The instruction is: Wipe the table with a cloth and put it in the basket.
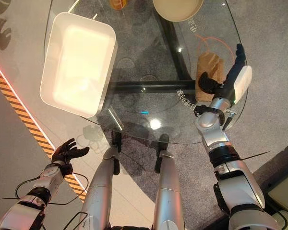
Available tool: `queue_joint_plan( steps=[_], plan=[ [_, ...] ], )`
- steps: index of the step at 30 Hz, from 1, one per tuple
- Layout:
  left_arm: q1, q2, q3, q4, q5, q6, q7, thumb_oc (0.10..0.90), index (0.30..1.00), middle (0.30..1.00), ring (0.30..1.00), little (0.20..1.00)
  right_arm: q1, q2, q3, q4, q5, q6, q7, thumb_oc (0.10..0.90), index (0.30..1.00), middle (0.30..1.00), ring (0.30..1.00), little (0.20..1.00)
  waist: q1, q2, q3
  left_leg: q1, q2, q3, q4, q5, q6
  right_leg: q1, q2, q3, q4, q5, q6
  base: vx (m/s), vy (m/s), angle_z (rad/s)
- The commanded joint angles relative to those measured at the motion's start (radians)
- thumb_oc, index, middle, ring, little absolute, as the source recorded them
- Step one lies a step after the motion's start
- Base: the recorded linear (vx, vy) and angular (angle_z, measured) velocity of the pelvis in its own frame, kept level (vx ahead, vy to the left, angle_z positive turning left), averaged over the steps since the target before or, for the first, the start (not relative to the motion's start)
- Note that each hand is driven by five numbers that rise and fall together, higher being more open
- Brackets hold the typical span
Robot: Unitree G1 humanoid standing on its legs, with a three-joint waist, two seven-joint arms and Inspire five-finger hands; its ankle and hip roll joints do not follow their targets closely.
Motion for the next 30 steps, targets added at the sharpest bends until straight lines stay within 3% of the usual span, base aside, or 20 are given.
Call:
queue_joint_plan(
  steps=[1, 18, 30],
  plan=[
    [0.058, -0.009, 0.008, 0.028, 0.017, -0.013, 0.035, 0.8, 0.9, 0.9, 0.9, 0.9, -0.061, -0.058, 0.0, -0.029, 0.016, -0.032, 0.004, 0.8, 0.9, 0.9, 0.9, 0.9, -0.006, 0.02, -0.024, 0.005, -0.059, 0.004, 0.09, -0.129, 0.027, 0.043, 0.007, -0.081, -0.093, 0.035, -0.001, 0.0, 0.0, 0.0],
    [0.052, -0.036, -0.017, 0.039, 0.025, -0.016, 0.039, 0.8, 0.9, 0.9, 0.9, 0.9, -0.079, 0.005, 0.032, 0.095, 0.15, 0.073, 0.055, 0.8, 0.9, 0.9, 0.9, 0.9, 0.004, 0.036, -0.024, 0.013, -0.066, 0.01, 0.086, -0.123, 0.03, 0.044, 0.004, -0.086, -0.087, 0.035, -0.008, 0.0, 0.0, 0.0],
    [0.037, -0.046, -0.044, 0.045, 0.02, -0.008, 0.041, 0.8, 0.9, 0.9, 0.9, 0.9, -0.12, 0.016, 0.011, 0.299, 0.137, 0.081, 0.062, 0.8, 0.9, 0.9, 0.9, 0.9, 0.019, 0.054, -0.024, 0.008, -0.073, 0.005, 0.098, -0.126, 0.036, 0.036, -0.001, -0.092, -0.068, 0.034, -0.008, 0.0, 0.0, 0.0]
  ],
)
